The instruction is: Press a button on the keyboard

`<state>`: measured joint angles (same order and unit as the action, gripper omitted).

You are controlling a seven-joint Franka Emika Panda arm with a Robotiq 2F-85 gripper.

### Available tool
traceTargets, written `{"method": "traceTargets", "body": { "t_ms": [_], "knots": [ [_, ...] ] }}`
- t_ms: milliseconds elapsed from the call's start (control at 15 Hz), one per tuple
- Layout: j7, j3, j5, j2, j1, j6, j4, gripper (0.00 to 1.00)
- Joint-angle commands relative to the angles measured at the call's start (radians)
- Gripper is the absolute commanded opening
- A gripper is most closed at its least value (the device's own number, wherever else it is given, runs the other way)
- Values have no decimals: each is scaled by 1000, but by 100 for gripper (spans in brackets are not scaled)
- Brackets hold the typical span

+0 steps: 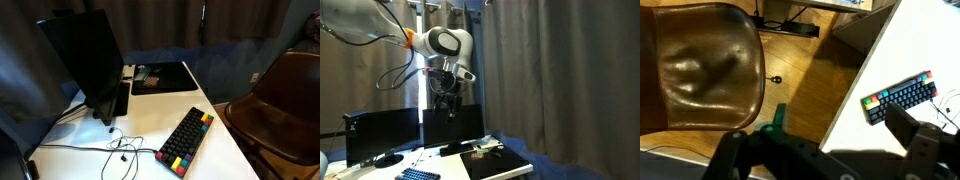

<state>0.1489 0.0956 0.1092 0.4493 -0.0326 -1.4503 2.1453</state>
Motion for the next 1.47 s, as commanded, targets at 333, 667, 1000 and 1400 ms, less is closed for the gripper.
{"method": "traceTargets", "body": {
  "t_ms": [333,667,1000,1400],
  "knots": [
    [58,-236,42,-63,-178,-77,123,100],
    [141,-352,76,-247,-305,-266,111,100],
    [153,-383,60,-300,-319,-312,114,100],
    [168,-382,60,-322,-316,-313,92,100]
  ]
}}
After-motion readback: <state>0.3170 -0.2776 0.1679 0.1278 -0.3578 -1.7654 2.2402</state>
